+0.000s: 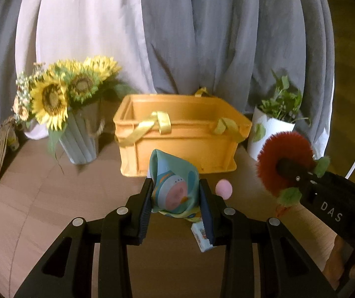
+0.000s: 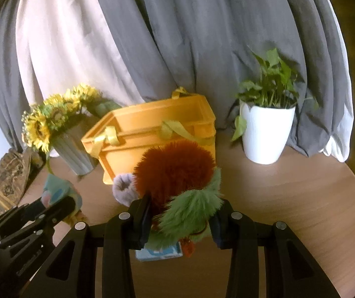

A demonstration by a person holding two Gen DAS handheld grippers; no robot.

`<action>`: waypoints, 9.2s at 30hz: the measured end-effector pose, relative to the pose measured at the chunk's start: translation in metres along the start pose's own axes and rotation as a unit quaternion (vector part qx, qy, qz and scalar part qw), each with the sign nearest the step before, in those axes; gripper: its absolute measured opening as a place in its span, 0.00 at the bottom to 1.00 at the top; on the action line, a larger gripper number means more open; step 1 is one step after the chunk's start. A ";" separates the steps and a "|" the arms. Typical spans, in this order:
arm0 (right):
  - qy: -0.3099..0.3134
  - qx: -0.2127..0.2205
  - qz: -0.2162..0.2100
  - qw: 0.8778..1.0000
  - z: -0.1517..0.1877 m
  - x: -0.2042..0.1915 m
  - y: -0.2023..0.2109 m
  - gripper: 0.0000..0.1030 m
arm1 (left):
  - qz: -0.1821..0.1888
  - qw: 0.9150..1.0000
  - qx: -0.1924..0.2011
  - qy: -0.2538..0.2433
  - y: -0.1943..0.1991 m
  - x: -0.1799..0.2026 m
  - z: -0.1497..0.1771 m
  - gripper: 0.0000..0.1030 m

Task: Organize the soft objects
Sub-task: 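Lift and carry the teal toy and red fluffy toy over the orange crate, then open both tools to drop the teal and red toys into the crate, then move both open tools back from the crate toward the remaining items, then grasp the white scrunchie with the left tool while the right tool grasps the pink ball, then lift and carry the white scrunchie and pink ball over the orange crate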

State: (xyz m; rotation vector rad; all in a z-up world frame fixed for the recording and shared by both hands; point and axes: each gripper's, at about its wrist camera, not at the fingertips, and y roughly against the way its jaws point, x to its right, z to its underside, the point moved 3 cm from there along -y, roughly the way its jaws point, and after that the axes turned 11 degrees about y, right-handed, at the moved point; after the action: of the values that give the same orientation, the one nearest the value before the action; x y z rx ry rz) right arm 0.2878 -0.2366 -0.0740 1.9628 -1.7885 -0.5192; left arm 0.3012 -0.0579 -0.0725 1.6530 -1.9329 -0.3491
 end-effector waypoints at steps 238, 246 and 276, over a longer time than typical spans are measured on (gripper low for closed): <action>-0.040 -0.250 0.006 0.967 0.027 0.023 -0.175 0.69 | 0.023 0.979 -0.196 -0.053 -0.182 -0.032 0.007 0.68; -0.035 -0.263 0.004 0.964 0.034 0.021 -0.189 0.61 | 0.022 0.978 -0.196 -0.063 -0.200 -0.033 0.009 0.68; -0.009 -0.210 -0.010 0.978 0.005 -0.003 -0.148 0.36 | 0.048 0.984 -0.165 -0.049 -0.157 -0.034 -0.002 0.25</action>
State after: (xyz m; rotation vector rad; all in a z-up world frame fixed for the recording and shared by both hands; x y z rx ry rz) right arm 0.4085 -0.2228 -0.1591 1.6865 -1.5170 -0.8455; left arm 0.4337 -0.0570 -0.1634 1.3452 -1.8970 -0.6827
